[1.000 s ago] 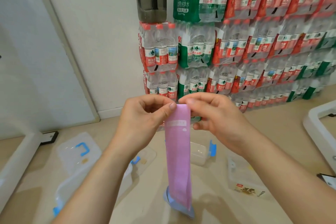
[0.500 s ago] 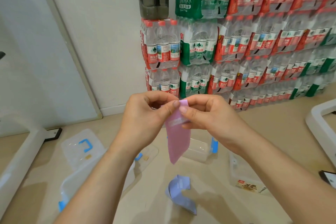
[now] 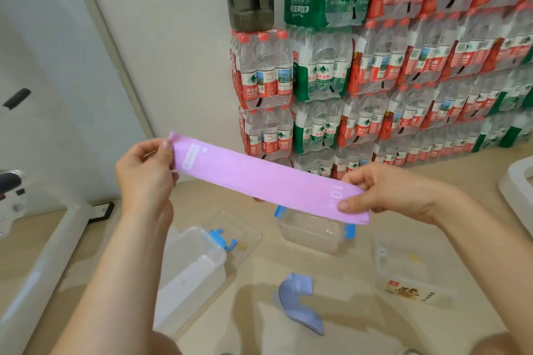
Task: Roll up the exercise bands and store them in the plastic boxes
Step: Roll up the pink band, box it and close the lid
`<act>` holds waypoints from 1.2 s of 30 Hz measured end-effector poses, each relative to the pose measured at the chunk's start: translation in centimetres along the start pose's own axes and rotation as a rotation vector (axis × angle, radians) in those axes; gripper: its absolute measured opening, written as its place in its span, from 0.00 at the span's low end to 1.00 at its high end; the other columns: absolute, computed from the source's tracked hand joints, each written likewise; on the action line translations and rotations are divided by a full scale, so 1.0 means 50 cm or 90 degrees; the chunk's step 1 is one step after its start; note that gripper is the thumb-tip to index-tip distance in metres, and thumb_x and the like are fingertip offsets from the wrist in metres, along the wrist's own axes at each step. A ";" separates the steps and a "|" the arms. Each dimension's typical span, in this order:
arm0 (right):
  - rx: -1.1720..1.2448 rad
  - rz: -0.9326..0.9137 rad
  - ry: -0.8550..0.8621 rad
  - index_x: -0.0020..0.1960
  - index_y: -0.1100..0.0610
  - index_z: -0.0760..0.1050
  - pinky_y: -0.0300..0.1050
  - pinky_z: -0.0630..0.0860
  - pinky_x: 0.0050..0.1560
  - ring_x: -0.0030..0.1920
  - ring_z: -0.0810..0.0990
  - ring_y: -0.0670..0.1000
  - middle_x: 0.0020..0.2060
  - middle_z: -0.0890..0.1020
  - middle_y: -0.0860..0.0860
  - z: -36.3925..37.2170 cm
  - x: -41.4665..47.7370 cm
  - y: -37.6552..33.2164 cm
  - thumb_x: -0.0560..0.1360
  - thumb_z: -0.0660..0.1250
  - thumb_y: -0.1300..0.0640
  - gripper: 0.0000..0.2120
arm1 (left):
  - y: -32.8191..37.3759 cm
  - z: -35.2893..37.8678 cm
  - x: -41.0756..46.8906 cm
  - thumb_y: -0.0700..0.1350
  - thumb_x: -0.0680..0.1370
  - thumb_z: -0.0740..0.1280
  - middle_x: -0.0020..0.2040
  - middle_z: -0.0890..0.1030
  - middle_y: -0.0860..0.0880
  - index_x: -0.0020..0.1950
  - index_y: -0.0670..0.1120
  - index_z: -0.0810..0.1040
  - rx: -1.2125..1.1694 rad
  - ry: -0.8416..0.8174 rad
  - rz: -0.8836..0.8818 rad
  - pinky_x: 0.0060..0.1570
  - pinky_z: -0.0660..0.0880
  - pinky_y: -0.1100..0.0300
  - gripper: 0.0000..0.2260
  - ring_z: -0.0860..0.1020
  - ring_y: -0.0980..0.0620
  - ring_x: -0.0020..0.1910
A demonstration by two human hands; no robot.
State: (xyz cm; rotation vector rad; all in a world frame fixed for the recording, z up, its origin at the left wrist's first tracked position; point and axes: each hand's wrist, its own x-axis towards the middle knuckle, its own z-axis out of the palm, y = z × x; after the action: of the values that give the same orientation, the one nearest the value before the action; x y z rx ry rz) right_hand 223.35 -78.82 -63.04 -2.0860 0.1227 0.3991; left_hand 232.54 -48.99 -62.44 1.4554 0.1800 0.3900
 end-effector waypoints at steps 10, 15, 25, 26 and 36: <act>0.200 -0.178 0.168 0.51 0.55 0.77 0.37 0.69 0.29 0.34 0.78 0.47 0.38 0.83 0.53 0.042 -0.010 -0.059 0.71 0.69 0.71 0.14 | -0.041 -0.018 -0.016 0.37 0.74 0.66 0.46 0.83 0.47 0.54 0.51 0.78 0.796 -0.404 -0.072 0.37 0.72 0.62 0.13 0.79 0.49 0.43; 0.206 -0.191 0.149 0.54 0.55 0.78 0.37 0.72 0.29 0.35 0.78 0.50 0.45 0.83 0.63 0.085 0.002 -0.074 0.71 0.69 0.72 0.16 | -0.003 0.063 -0.108 0.46 0.78 0.65 0.48 0.85 0.49 0.51 0.49 0.83 0.268 -0.498 0.020 0.51 0.77 0.58 0.07 0.82 0.51 0.51; 0.324 -0.190 0.165 0.47 0.63 0.80 0.39 0.80 0.36 0.36 0.83 0.50 0.37 0.85 0.57 0.081 0.007 -0.060 0.70 0.70 0.72 0.09 | -0.008 0.118 -0.156 0.38 0.74 0.71 0.35 0.85 0.50 0.45 0.43 0.85 0.157 -0.485 0.059 0.35 0.74 0.68 0.04 0.80 0.60 0.32; 0.341 -0.190 0.162 0.47 0.63 0.80 0.39 0.80 0.37 0.36 0.83 0.50 0.38 0.85 0.57 0.082 0.008 -0.059 0.70 0.70 0.72 0.08 | -0.006 0.118 -0.155 0.37 0.73 0.71 0.34 0.85 0.51 0.44 0.43 0.85 0.152 -0.472 0.058 0.33 0.74 0.69 0.03 0.79 0.61 0.31; 0.335 -0.205 0.160 0.42 0.58 0.78 0.43 0.82 0.34 0.35 0.80 0.49 0.34 0.81 0.55 0.105 0.007 -0.074 0.74 0.68 0.68 0.06 | 0.002 0.105 -0.144 0.38 0.74 0.71 0.38 0.86 0.48 0.42 0.48 0.84 0.202 -0.408 0.116 0.44 0.81 0.57 0.05 0.84 0.50 0.40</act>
State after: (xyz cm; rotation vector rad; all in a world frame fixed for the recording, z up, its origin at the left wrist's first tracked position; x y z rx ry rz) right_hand 223.35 -72.40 -62.64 -1.5879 0.0325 -0.0905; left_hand 227.69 -56.47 -62.55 1.8453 -0.4257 0.0239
